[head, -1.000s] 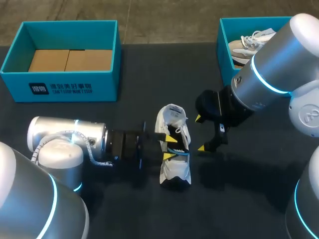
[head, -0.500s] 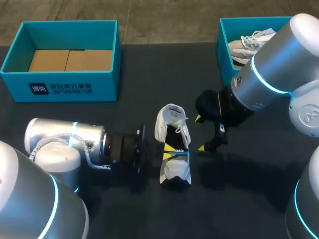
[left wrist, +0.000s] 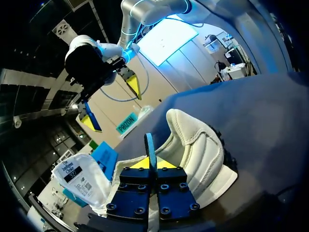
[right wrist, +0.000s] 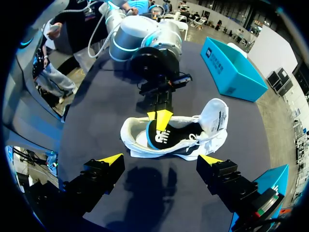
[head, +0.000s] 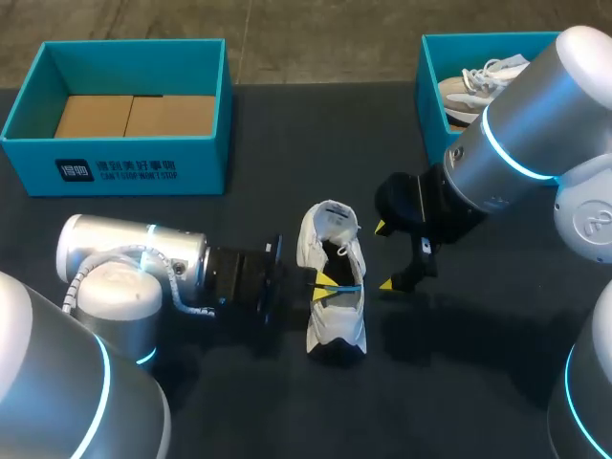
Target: Take the shoe out of the shoebox, open the shoe tongue, remove and reinsert the insole, then place the shoe into the shoebox
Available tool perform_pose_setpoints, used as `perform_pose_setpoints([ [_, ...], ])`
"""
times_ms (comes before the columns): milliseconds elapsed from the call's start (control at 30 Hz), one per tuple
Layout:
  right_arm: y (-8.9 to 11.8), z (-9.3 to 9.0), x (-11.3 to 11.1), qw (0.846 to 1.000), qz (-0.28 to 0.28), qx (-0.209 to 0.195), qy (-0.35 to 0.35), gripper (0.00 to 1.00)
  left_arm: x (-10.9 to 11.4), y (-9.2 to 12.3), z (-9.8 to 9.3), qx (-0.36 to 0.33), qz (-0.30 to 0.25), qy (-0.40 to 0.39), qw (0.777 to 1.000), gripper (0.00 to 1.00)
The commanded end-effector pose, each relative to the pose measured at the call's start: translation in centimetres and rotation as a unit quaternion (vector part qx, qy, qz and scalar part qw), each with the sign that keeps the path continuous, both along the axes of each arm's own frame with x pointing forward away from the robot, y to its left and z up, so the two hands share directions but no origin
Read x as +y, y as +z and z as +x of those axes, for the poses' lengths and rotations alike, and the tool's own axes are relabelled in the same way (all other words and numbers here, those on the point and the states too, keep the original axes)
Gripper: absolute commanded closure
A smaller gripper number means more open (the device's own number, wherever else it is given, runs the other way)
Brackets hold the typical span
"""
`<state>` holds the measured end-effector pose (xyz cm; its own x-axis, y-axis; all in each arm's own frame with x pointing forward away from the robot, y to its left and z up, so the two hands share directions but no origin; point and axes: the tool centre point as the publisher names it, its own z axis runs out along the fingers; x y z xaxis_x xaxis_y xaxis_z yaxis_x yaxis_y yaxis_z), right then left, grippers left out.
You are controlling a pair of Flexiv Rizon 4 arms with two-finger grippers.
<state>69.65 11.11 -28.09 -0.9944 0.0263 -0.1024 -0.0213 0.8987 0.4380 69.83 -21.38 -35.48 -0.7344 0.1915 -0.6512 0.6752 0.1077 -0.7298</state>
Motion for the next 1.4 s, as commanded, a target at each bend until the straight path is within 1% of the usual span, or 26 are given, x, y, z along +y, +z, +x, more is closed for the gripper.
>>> perform_pose_setpoints([
  [33,-0.1,-0.1,0.0,1.000,0.000,-0.001,0.000,0.00,0.2,0.2,-0.7,0.001,0.001,-0.001,1.000,0.50],
  [67,-0.1,-0.1,0.0,1.000,0.000,-0.001,0.000,0.00,0.3,0.3,-0.8,0.002,-0.002,0.000,1.000,0.26],
  [100,-0.1,-0.1,0.0,1.000,0.000,-0.001,0.000,0.00,0.4,0.5,-1.0,0.001,-0.005,0.001,1.000,0.17],
  [133,-0.1,-0.1,0.0,1.000,0.000,-0.001,0.000,0.00,0.4,0.7,-1.1,0.002,-0.011,0.003,1.000,0.14],
  [167,-0.1,-0.1,0.0,1.000,0.000,-0.001,0.000,0.00,0.5,1.0,-1.2,0.002,-0.011,0.003,1.000,0.13],
  [267,-0.1,-0.1,0.0,1.000,0.000,-0.001,0.000,0.00,0.8,1.7,-1.4,-0.001,-0.019,0.004,1.000,0.18],
  [467,-0.1,-0.1,0.0,1.000,0.000,-0.001,0.000,0.00,0.9,3.6,-1.1,-0.012,-0.032,0.004,0.999,0.18],
  [567,-0.1,-0.1,0.0,1.000,0.000,-0.001,0.000,0.00,0.8,4.7,-1.0,-0.018,-0.035,-0.004,0.999,0.24],
  [600,-0.1,-0.1,0.0,1.000,0.000,-0.001,0.000,0.00,0.8,5.0,-0.9,-0.019,-0.034,-0.005,0.999,0.22],
  [633,-0.1,-0.1,0.0,1.000,0.000,-0.001,0.000,0.00,0.8,5.3,-0.8,-0.019,-0.033,-0.007,0.999,0.32],
  [667,-0.1,-0.1,0.0,1.000,0.000,-0.001,0.000,0.00,0.8,5.6,-0.8,-0.024,-0.032,-0.013,0.999,0.39],
  [700,-0.1,-0.1,0.0,1.000,0.000,-0.001,0.000,0.00,0.8,5.9,-0.7,-0.026,-0.031,-0.016,0.999,0.42],
  [733,-0.1,-0.1,0.0,1.000,0.000,-0.001,0.000,0.00,0.8,6.2,-0.6,-0.026,-0.029,-0.019,0.999,0.53],
  [767,-0.1,-0.1,0.0,1.000,0.000,-0.001,0.000,0.00,0.9,6.5,-0.5,-0.032,-0.025,-0.025,0.999,0.58],
  [833,-0.1,-0.1,0.0,1.000,0.000,-0.001,0.000,0.00,1.0,6.9,-0.3,-0.031,-0.019,-0.035,0.999,0.73],
  [867,-0.1,-0.1,0.0,1.000,0.000,-0.001,0.000,0.00,1.0,7.2,-0.3,-0.034,-0.017,-0.042,0.998,0.76],
  [1000,-0.1,-0.1,0.0,1.000,0.000,-0.001,0.000,0.00,1.3,8.0,-0.2,-0.036,-0.003,-0.060,0.998,0.80],
  [1033,-0.1,-0.1,0.0,1.000,0.000,-0.001,0.000,0.00,1.3,8.1,-0.2,-0.038,0.001,-0.064,0.997,0.93],
  [1067,-0.1,-0.1,0.0,1.000,0.000,-0.001,0.000,0.00,1.3,8.2,-0.1,-0.035,0.005,-0.070,0.997,1.00],
  [1233,-0.1,-0.1,0.0,1.000,0.000,-0.001,0.000,0.00,1.3,8.3,0.0,-0.025,0.040,-0.110,0.993,1.00],
  [1400,-0.1,-0.1,0.0,1.000,0.000,-0.001,0.000,0.00,1.5,8.3,-0.1,-0.027,0.055,-0.132,0.989,1.00],
])
